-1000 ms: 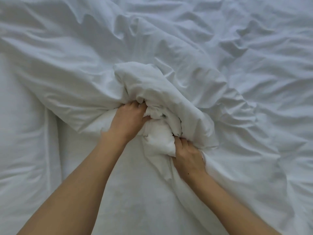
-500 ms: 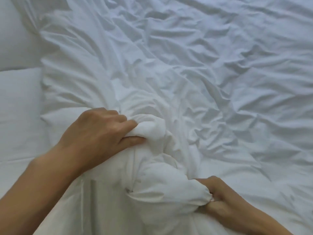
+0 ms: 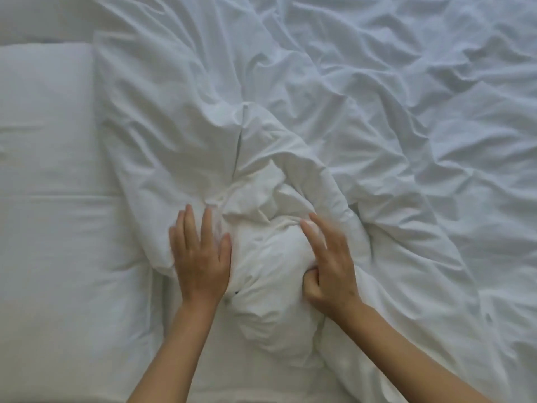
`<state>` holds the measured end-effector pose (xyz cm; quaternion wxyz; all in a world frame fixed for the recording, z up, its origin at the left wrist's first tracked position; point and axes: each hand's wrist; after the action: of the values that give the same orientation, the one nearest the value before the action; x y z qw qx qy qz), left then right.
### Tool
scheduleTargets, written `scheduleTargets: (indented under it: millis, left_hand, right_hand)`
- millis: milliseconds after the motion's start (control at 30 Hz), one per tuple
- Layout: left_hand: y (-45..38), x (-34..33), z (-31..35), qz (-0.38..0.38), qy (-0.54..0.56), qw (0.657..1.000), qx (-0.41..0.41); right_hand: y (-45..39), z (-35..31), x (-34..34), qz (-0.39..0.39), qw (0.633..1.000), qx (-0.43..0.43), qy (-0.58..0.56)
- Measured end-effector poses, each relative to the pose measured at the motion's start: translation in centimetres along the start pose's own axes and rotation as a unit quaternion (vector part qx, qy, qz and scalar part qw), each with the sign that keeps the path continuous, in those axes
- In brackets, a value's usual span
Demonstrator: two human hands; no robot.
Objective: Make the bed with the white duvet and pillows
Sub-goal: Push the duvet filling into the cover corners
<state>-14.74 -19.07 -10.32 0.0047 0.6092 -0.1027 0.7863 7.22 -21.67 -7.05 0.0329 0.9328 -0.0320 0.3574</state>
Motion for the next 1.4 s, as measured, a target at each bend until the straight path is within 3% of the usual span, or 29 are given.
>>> scheduleTargets:
  millis: [100,167,233,300,433,500,567,667,767,833,900,967,1067,1133,1167,1233,1267,1300,1333,1400]
  left_hand:
    - [3.1,0.5,-1.1,0.025,0.009,0.999,0.021]
    - [4.8,0.4,-1.6,0.037,0.014,0.998,0.048]
    - [5.9,0.1,-1.7,0.033,0.023,0.992,0.12]
    - [5.9,-0.1,-0.9,0.021,0.055,0.979,0.196]
    - [4.4,-0.6,0.8,-0.005,0.165,0.931,0.326]
    - [3.6,-0.7,1.0,-0.003,0.205,0.917,0.341]
    - [2.9,-0.6,0.8,-0.001,0.223,0.918,0.327]
    - [1.9,0.8,0.8,-0.008,0.209,0.947,0.243]
    - [0.8,5.0,1.9,0.026,0.177,0.979,0.093]
    - [0.3,9.3,2.5,0.071,0.141,0.987,0.017]
    - [-0.6,14.5,2.4,0.089,0.121,0.988,-0.035]
    - [-1.1,19.9,1.8,0.091,0.114,0.986,-0.077]
    - [-1.0,25.0,0.8,0.084,0.109,0.985,-0.104]
    - [-0.5,24.1,-0.3,0.055,0.113,0.988,-0.09]
    - [0.1,22.7,-1.1,0.028,0.107,0.991,-0.076]
    - [2.0,18.4,-3.6,-0.049,0.093,0.994,-0.016]
    - [3.4,16.3,-4.8,-0.095,0.097,0.99,0.038]
    - [4.8,14.8,-5.8,-0.125,0.107,0.982,0.091]
    - [6.2,13.7,-6.7,-0.127,0.114,0.977,0.128]
    - [8.2,12.7,-8.2,-0.062,0.069,0.985,0.148]
  right_hand:
    - [1.5,-2.4,-0.8,-0.062,0.984,0.169,0.003]
    - [2.2,-1.9,-2.6,-0.104,0.955,0.24,0.137]
    - [2.1,-0.7,-4.6,-0.155,0.915,0.244,0.283]
    - [0.8,0.0,-6.0,-0.187,0.888,0.224,0.355]
    - [-1.5,-0.7,-7.9,-0.131,0.91,0.205,0.335]
    - [-1.9,-1.1,-8.6,-0.088,0.92,0.213,0.316]
    - [-2.2,-1.4,-8.8,-0.08,0.928,0.219,0.291]
    - [-2.7,-1.9,-7.9,-0.095,0.944,0.193,0.249]
    - [-1.0,-3.9,-6.1,-0.1,0.978,0.104,0.151]
    - [1.2,-7.2,-4.8,-0.104,0.994,0.011,0.012]
    - [3.0,-11.6,-3.4,-0.14,0.973,-0.078,-0.164]
    - [4.0,-15.6,-1.9,-0.189,0.919,-0.127,-0.321]
    - [4.6,-18.6,-1.9,-0.201,0.864,-0.15,-0.437]
    - [5.2,-18.3,-3.8,-0.176,0.874,-0.183,-0.415]
    - [5.7,-17.2,-5.3,-0.164,0.902,-0.189,-0.351]
    - [6.8,-13.9,-8.6,-0.19,0.971,-0.108,-0.092]
    - [7.5,-11.8,-10.0,-0.233,0.969,-0.069,0.039]
    - [8.0,-10.3,-10.9,-0.274,0.952,-0.083,0.108]
    - [8.2,-9.3,-11.3,-0.294,0.941,-0.115,0.121]
    - [8.3,-8.5,-11.2,-0.256,0.955,-0.137,0.065]
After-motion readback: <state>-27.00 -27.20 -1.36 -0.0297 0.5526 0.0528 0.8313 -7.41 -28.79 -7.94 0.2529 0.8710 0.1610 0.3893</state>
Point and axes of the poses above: each hand's wrist, its own y-axis away from the middle knuckle, its own x-axis out of the back of the hand, z = x × y, and after that the axes turned 11 degrees about -x, right-handed
